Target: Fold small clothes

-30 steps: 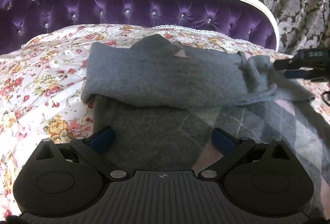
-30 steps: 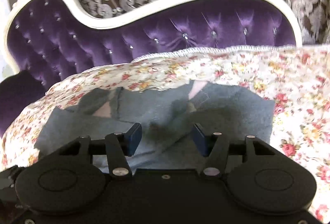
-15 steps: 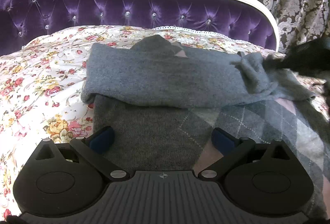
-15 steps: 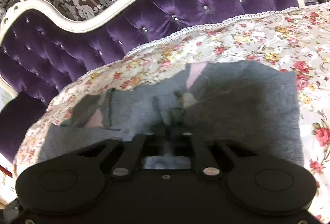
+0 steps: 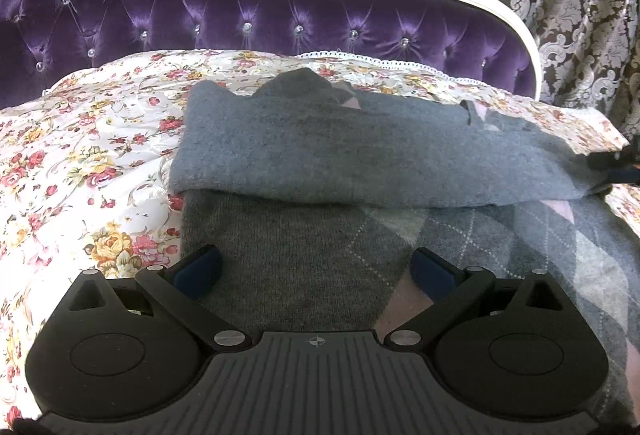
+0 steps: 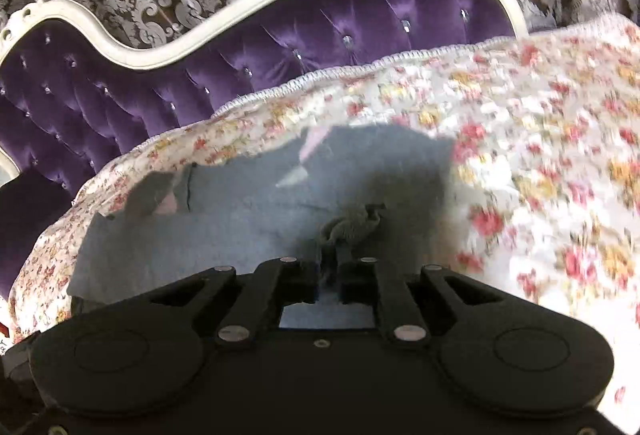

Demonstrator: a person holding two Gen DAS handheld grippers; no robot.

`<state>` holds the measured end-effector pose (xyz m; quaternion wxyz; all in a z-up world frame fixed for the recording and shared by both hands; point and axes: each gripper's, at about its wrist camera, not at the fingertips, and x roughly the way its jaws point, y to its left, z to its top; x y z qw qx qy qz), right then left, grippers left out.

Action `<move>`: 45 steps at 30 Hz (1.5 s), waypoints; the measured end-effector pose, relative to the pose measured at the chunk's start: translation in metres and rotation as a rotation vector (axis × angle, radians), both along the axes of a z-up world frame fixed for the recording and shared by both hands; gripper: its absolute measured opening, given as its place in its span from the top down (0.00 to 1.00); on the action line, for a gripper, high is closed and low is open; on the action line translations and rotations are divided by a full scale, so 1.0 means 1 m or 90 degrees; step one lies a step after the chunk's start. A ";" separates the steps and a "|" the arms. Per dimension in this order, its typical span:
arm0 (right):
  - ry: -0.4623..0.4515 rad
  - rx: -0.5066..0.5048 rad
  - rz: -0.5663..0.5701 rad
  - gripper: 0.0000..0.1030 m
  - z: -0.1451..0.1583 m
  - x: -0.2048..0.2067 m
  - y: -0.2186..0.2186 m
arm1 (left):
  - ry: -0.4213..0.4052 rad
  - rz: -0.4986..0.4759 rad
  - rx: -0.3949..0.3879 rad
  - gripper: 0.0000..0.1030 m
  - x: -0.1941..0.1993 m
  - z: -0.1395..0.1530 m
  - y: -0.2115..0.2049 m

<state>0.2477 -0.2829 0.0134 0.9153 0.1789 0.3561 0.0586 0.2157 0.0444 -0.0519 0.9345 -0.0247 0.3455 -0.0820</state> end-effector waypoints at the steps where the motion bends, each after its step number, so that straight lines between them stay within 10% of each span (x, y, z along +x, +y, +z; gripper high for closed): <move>1: -0.010 0.000 -0.007 0.45 0.000 -0.001 -0.002 | 0.000 0.000 0.000 0.00 0.000 0.000 0.000; 2: -0.020 0.001 -0.012 0.33 0.001 -0.002 -0.003 | 0.000 0.000 0.000 0.00 0.000 0.000 0.000; 9: -0.008 -0.004 -0.012 0.36 -0.006 0.010 -0.002 | 0.001 0.001 0.001 0.00 0.000 0.000 0.000; 13: 0.001 -0.030 0.014 0.59 -0.013 0.013 0.010 | 0.000 0.002 0.001 0.00 0.000 0.000 0.000; 15: -0.006 -0.051 0.017 0.92 -0.012 0.012 0.014 | 0.000 0.002 -0.001 0.00 -0.001 0.000 0.000; 29: -0.049 -0.074 -0.005 0.83 -0.006 -0.007 0.004 | 0.004 -0.001 -0.011 0.01 -0.004 0.019 0.012; 32: -0.040 -0.076 0.002 0.57 -0.007 0.000 0.005 | -0.016 0.014 -0.003 0.01 -0.001 0.031 0.022; 36: -0.029 -0.068 0.009 0.55 -0.012 0.009 0.005 | -0.025 0.036 0.010 0.01 0.013 0.042 0.034; 37: -0.021 -0.071 0.017 0.58 -0.013 0.012 0.007 | -0.028 0.040 0.015 0.01 0.016 0.043 0.036; 38: -0.018 -0.076 0.023 0.88 -0.014 0.012 0.009 | -0.030 0.042 0.021 0.01 0.021 0.046 0.038; 45: -0.027 -0.105 -0.017 0.92 -0.012 -0.002 -0.005 | -0.038 0.058 0.066 0.01 0.055 0.053 0.046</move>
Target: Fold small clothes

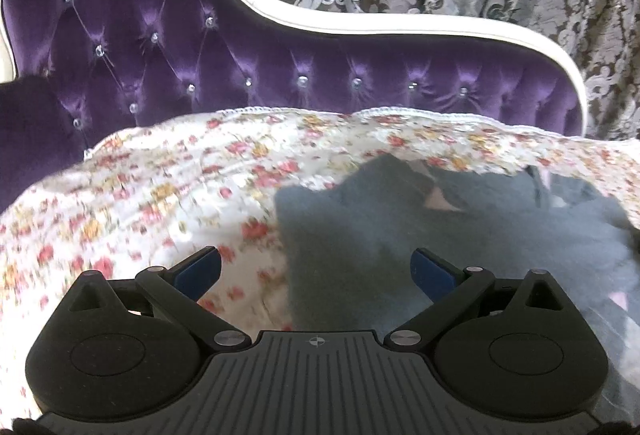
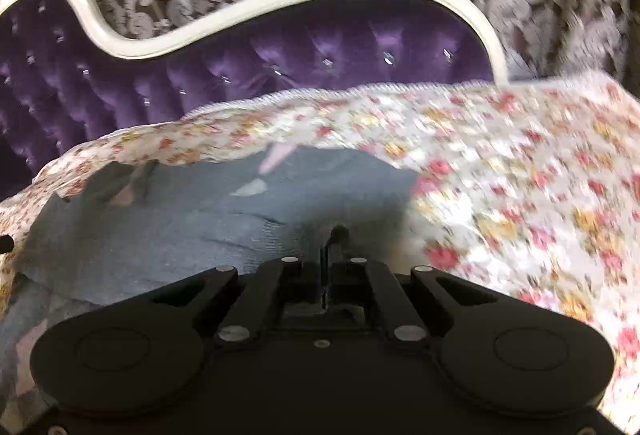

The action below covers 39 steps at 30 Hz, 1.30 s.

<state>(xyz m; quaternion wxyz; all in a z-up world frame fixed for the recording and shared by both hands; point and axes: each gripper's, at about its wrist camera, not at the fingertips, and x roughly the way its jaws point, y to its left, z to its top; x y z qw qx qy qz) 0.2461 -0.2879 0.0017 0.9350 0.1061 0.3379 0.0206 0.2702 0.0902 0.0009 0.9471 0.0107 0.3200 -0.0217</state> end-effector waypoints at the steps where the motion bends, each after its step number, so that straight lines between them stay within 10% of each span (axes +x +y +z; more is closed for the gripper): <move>1: 0.010 -0.001 -0.001 0.92 -0.004 0.000 -0.001 | 0.001 0.004 0.004 0.01 0.005 0.000 0.000; 12: 0.015 -0.028 0.011 0.91 -0.011 0.000 0.006 | 0.106 0.089 0.060 0.00 0.076 -0.040 0.014; 24: 0.003 -0.032 0.011 0.85 -0.011 -0.001 0.006 | 0.095 0.144 -0.036 0.00 0.057 -0.035 0.039; 27: -0.005 -0.031 0.004 0.36 -0.007 -0.006 0.003 | 0.085 0.161 -0.060 0.00 0.043 -0.029 0.044; 28: -0.001 -0.034 0.001 0.00 -0.007 -0.007 0.002 | 0.082 0.163 -0.071 0.00 0.036 -0.026 0.046; 39: -0.044 0.012 0.015 0.00 0.018 -0.067 -0.012 | 0.048 0.083 -0.132 0.00 -0.071 0.013 0.034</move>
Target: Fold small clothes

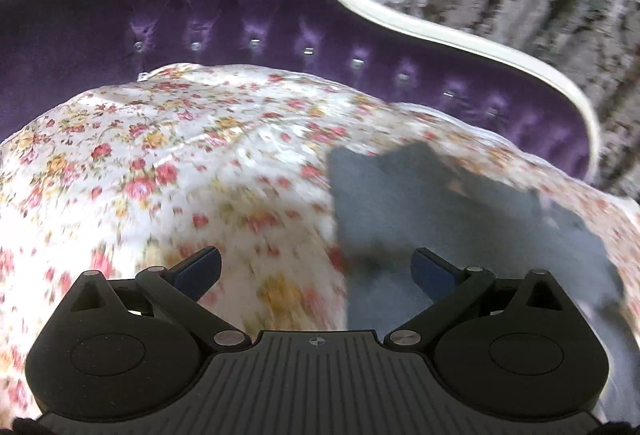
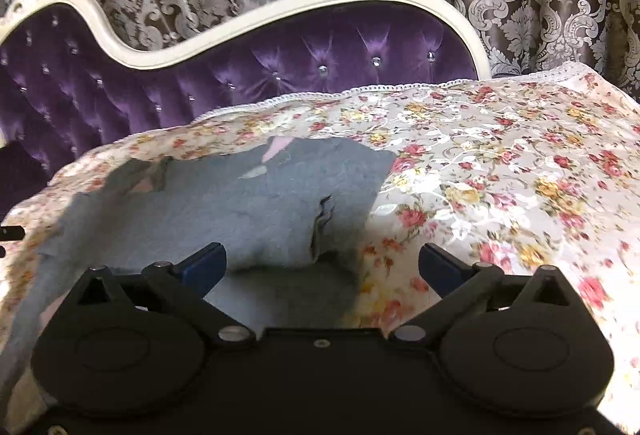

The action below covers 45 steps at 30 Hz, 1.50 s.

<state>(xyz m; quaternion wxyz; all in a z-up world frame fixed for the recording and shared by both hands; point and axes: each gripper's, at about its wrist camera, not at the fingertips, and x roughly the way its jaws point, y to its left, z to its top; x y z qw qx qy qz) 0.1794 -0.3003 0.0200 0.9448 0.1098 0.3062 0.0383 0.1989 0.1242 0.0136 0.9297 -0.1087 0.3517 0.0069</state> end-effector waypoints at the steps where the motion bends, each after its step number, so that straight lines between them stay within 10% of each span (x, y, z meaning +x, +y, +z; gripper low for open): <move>1: -0.003 0.003 0.004 0.00 0.003 -0.008 0.001 | -0.003 -0.011 -0.002 0.00 -0.010 0.002 -0.004; 22: 0.070 0.171 0.119 0.00 -0.009 -0.158 0.005 | 0.050 -0.133 -0.040 0.00 -0.170 -0.014 -0.068; 45: 0.058 0.230 0.150 0.00 -0.033 -0.177 0.031 | 0.067 -0.142 -0.107 0.02 -0.171 -0.034 -0.082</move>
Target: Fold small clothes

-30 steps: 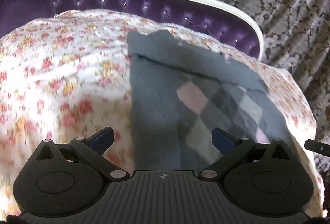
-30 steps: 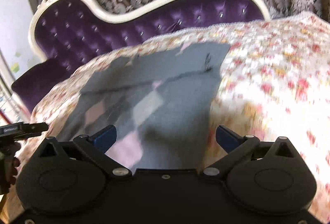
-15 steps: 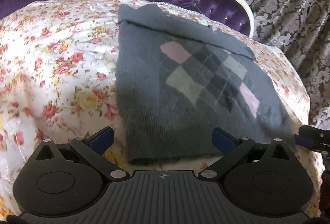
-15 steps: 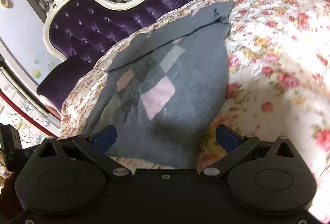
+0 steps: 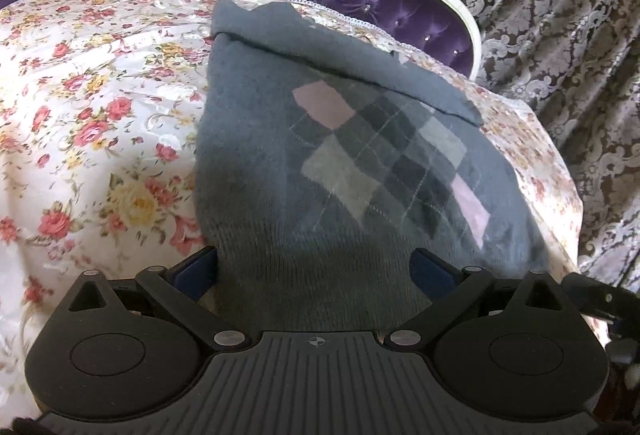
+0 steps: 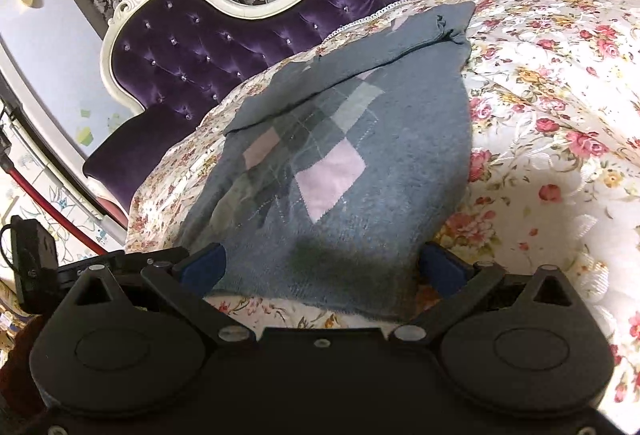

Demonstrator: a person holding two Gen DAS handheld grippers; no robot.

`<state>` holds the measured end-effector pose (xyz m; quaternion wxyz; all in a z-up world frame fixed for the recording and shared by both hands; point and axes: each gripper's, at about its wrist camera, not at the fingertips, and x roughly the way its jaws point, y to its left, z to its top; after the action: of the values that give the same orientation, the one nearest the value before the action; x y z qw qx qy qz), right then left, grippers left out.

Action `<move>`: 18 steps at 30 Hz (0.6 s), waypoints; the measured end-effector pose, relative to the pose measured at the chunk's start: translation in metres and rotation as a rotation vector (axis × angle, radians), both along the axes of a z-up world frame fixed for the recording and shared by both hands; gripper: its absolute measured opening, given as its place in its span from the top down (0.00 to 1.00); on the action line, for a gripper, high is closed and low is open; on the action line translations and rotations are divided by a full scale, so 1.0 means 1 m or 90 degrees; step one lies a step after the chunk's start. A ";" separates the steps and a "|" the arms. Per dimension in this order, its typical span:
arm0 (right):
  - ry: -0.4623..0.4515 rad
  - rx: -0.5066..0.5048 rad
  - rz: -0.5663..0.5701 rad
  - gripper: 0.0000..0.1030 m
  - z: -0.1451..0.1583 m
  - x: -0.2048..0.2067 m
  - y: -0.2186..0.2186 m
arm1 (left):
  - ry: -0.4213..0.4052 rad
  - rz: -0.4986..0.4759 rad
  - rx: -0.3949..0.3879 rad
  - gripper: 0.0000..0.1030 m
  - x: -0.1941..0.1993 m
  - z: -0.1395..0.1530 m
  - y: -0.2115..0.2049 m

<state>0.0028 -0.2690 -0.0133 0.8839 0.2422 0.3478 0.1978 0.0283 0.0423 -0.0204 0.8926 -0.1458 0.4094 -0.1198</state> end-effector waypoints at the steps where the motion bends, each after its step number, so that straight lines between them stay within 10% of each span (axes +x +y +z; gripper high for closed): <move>1: 0.000 0.001 0.001 0.00 0.000 0.001 0.000 | -0.001 -0.002 -0.003 0.01 0.002 0.000 0.000; 18: 0.015 0.024 0.023 0.01 -0.004 0.022 0.007 | -0.014 -0.033 -0.004 0.15 -0.002 0.000 0.003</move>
<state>0.0251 -0.2618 -0.0169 0.8712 0.2552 0.3587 0.2172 0.0266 0.0454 -0.0199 0.8933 -0.1363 0.4027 -0.1458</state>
